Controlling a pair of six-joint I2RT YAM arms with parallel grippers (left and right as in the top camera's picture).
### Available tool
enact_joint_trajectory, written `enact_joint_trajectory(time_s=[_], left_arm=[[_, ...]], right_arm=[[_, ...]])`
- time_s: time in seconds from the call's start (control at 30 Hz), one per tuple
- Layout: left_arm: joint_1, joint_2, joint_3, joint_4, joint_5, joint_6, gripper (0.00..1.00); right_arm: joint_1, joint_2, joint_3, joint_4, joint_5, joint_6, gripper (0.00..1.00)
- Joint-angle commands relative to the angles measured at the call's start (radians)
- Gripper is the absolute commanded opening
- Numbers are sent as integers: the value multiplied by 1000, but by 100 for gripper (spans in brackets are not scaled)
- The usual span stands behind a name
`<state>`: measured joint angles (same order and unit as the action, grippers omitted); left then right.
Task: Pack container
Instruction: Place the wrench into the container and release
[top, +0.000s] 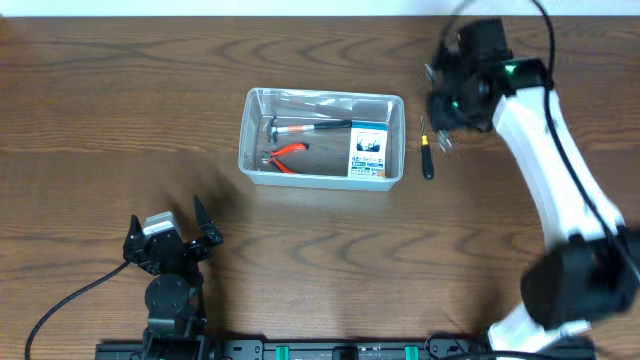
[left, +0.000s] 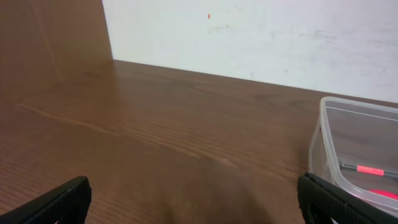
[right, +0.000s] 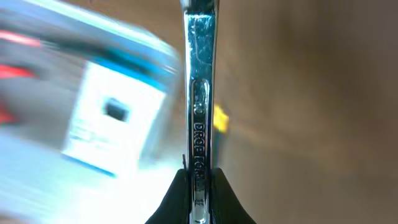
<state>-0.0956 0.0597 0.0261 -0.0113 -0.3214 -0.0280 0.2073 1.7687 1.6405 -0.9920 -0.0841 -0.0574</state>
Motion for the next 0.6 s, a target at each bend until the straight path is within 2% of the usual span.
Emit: enact_joint_trajectory(time_s=[0.0,0.23,0.43,0.57], left_arm=[[-3,-3,-22,-30,-20,2,98],[-3,-3,-22,-30,-20,2,98],[-3,-3,-22,-30,-20,2,98],[-3,-3,-22,-29,-20,2,98]], right_arm=[[140,-84,17,29,-67,-146,1],[367,-42,-19,151,-66,-529,1],[408,119,-23,209,-71,-867,1],[408,219,-23,265,-115,-997,1]])
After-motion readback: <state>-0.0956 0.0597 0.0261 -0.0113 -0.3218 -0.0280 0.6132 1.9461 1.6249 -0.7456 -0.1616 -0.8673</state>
